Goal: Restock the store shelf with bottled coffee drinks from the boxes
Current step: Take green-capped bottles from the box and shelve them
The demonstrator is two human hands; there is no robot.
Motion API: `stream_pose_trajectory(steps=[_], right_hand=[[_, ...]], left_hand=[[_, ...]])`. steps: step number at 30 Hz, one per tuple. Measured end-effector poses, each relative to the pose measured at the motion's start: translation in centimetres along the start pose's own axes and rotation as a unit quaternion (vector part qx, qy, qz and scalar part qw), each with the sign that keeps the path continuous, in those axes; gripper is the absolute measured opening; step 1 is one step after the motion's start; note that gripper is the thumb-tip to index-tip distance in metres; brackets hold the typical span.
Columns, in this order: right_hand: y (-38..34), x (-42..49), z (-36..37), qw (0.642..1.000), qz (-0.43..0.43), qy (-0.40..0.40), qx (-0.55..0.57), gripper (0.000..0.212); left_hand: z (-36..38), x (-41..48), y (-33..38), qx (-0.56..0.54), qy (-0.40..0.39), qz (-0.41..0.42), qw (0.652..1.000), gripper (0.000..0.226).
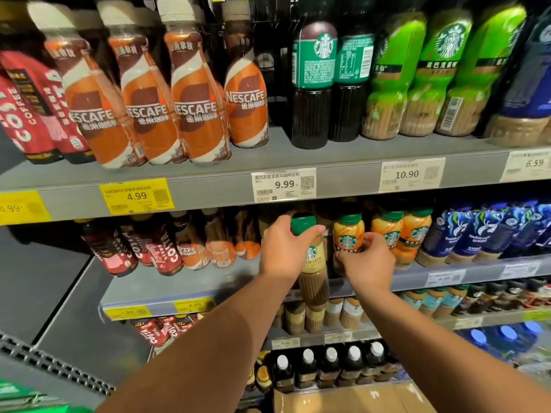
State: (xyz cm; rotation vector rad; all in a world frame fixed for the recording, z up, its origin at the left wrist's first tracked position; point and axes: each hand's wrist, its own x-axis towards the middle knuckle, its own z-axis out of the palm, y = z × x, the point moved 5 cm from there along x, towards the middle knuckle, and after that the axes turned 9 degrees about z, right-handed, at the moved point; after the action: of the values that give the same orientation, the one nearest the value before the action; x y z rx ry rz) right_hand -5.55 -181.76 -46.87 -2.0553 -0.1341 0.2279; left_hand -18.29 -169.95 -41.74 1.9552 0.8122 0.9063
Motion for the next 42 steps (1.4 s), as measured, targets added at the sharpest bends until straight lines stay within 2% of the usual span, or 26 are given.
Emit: stream_pose_trajectory(steps=[2, 6, 10, 13, 16, 21, 27, 33, 37, 39, 42], right_hand=[[0.2, -0.2, 0.2, 1.000, 0.015, 0.021, 0.013, 0.053], [0.4, 0.0, 0.7, 0.999, 0.010, 0.033, 0.014, 0.052], [0.6, 0.1, 0.3, 0.999, 0.014, 0.045, 0.020, 0.047], [0.8, 0.1, -0.1, 0.997, 0.033, 0.058, 0.027, 0.045], [1.1, 0.3, -0.1, 0.997, 0.042, 0.056, 0.024, 0.046], [1.8, 0.5, 0.0, 0.998, 0.035, 0.041, 0.028, 0.036], [2.5, 0.6, 0.1, 0.999, 0.032, 0.026, -0.002, 0.045], [2.9, 1.0, 0.2, 0.999, 0.017, 0.031, -0.013, 0.034], [3.3, 0.8, 0.3, 1.000, -0.004, 0.021, -0.009, 0.022], [3.4, 0.9, 0.3, 1.000, -0.009, 0.019, 0.000, 0.016], [3.5, 1.1, 0.5, 1.000, -0.018, 0.010, -0.006, 0.010]], left_hand=[[0.2, 0.2, 0.1, 0.004, -0.011, -0.001, 1.000, 0.064], [-0.1, 0.6, 0.2, 0.007, 0.003, 0.004, 1.000, 0.042], [-0.1, 1.1, 0.1, -0.029, 0.022, -0.027, 0.999, 0.051], [-0.1, 1.3, 0.3, -0.006, 0.024, -0.036, 0.999, 0.056], [0.2, 1.6, 0.7, 0.005, 0.021, -0.039, 0.999, 0.057], [0.8, 1.9, 0.4, -0.014, 0.011, -0.066, 0.998, 0.056], [3.0, 1.8, 0.4, -0.018, -0.018, 0.005, 1.000, 0.043], [5.0, 1.5, -1.1, -0.065, -0.065, 0.009, 0.996, 0.024], [4.9, 0.4, -3.6, 0.009, -0.083, -0.008, 0.996, 0.048], [4.8, 0.0, -4.6, -0.010, -0.098, -0.025, 0.995, 0.059], [5.1, -0.2, -4.9, -0.062, -0.122, -0.036, 0.990, 0.060]])
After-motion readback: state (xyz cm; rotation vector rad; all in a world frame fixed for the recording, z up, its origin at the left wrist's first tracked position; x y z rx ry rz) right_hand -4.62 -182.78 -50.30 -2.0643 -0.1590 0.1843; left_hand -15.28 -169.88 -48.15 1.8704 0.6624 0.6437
